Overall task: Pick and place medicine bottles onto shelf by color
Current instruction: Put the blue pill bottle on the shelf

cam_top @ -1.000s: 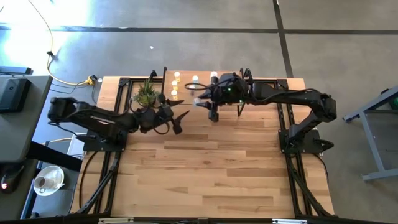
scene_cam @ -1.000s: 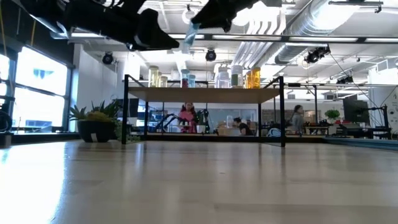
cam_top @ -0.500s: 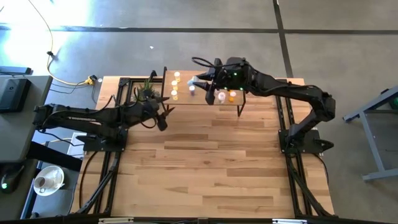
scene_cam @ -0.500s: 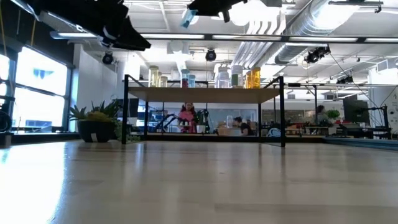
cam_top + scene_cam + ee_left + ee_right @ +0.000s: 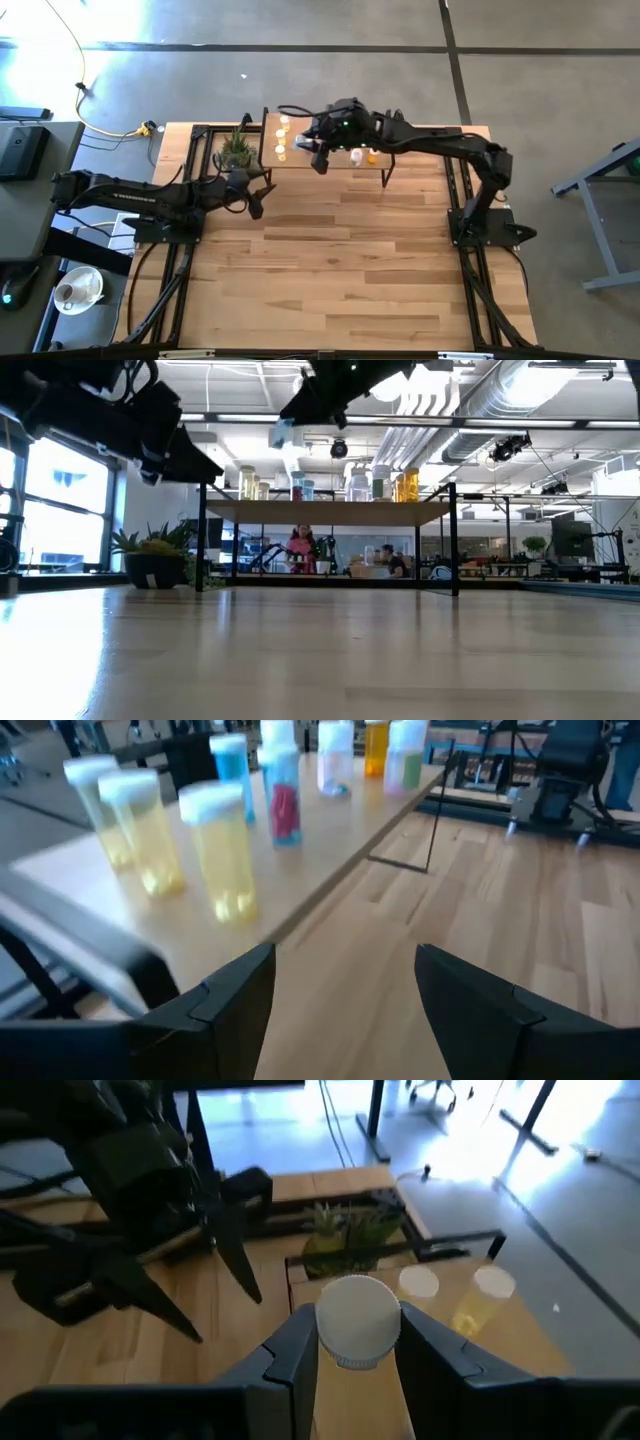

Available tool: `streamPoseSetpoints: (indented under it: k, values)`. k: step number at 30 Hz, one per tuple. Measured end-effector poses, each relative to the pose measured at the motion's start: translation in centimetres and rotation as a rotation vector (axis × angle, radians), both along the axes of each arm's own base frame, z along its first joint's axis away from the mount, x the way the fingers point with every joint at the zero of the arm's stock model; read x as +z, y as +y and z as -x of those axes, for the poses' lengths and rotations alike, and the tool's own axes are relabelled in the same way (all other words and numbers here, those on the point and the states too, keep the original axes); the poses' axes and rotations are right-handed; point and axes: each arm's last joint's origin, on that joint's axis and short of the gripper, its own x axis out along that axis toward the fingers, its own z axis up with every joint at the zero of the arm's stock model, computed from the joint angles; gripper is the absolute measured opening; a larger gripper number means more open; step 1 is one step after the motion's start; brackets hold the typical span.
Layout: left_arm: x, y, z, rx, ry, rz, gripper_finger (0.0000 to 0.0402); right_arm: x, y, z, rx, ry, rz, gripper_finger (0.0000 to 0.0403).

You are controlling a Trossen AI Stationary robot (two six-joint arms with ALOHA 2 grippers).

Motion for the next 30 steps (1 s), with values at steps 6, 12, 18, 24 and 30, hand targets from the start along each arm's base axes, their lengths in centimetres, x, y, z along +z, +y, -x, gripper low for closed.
streamPoseSetpoints:
  k: [6,12,18,24,30]
  values:
    - [-1.7,-0.1,0.6,0.011,0.003,0.036,0.0229,-1.2,-0.5,-1.6,-0.003,0.103,-0.036,0.0099]
    - [-2.0,-0.1,0.7,0.013,0.001,0.041,0.0229,-2.5,-0.8,-2.4,-0.012,0.148,-0.053,0.0099]
    - [-1.9,-0.1,0.7,0.011,-0.011,0.032,0.0229,-3.3,-0.8,-2.5,-0.019,0.187,-0.06,0.0099]
    - [-1.6,-0.1,0.6,0.007,-0.034,0.02,0.0229,-4.3,-0.7,-2.7,-0.005,0.245,-0.028,0.0099]
    - [-1.6,-0.1,0.6,0.007,-0.036,0.019,0.0229,-5.1,-0.5,-2.9,0.006,0.302,0.037,0.0099]
